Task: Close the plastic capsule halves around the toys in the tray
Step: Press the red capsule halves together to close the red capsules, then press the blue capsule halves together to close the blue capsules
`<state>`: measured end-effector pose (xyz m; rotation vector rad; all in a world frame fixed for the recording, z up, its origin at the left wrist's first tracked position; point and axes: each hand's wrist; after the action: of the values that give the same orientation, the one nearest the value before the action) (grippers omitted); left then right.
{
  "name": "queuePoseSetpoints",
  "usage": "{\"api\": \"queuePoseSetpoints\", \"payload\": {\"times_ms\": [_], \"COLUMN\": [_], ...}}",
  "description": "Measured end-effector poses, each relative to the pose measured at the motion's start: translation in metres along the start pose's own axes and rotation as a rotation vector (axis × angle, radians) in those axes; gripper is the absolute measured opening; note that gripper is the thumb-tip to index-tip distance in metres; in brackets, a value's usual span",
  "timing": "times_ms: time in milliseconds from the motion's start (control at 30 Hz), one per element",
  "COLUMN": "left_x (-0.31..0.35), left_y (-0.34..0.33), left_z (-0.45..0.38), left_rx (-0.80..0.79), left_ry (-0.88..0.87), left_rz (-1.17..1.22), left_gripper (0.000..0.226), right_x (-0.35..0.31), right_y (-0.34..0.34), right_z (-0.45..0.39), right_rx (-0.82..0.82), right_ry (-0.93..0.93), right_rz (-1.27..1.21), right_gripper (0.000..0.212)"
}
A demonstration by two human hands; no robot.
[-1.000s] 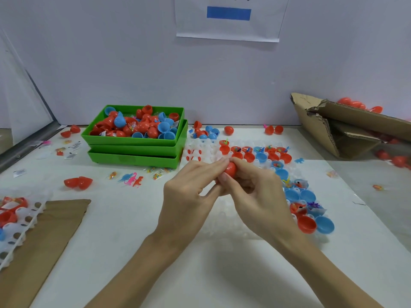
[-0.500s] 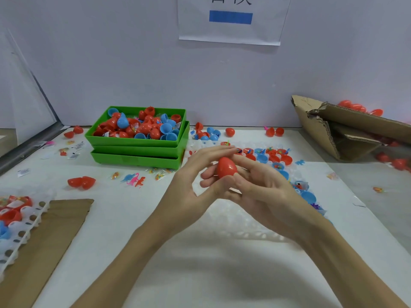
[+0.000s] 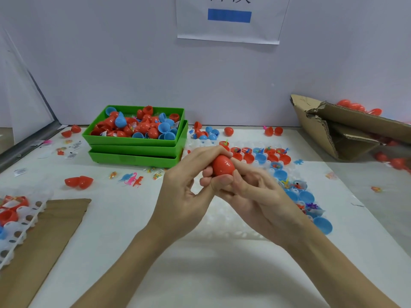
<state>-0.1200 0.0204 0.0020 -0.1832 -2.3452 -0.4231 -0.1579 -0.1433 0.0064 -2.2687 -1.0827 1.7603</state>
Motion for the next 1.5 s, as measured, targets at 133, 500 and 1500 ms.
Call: {"api": "queuePoseSetpoints", "payload": {"times_ms": [133,500,1500], "left_x": [-0.003,-0.015,-0.019], "left_y": [0.001,-0.008,-0.001], "left_z": [-0.001,-0.003,-0.007], "left_rx": [-0.019,0.059,0.072], "left_ry": [0.029,0.518,0.661], "left_rz": [0.014,0.316,0.376], "left_gripper": [0.035,0.032,0.041], "right_x": [0.000,0.012,-0.144], "right_y": [-0.003,0.015,0.119], "right_z": [0.000,-0.001,-0.114], "right_rx": [0.015,0.509,0.978], "right_ry": [0.002,0.392,0.333], "right_rz": [-0.005,1.519,-0.498], "right_gripper": [0.032,0.046,0.051]}}
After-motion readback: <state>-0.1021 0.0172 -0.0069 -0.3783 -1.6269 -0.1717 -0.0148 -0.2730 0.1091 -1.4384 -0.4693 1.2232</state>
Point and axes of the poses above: each hand's wrist, its own z-axis away from the middle knuckle, its own y-axis out of the back of the hand, x = y × z
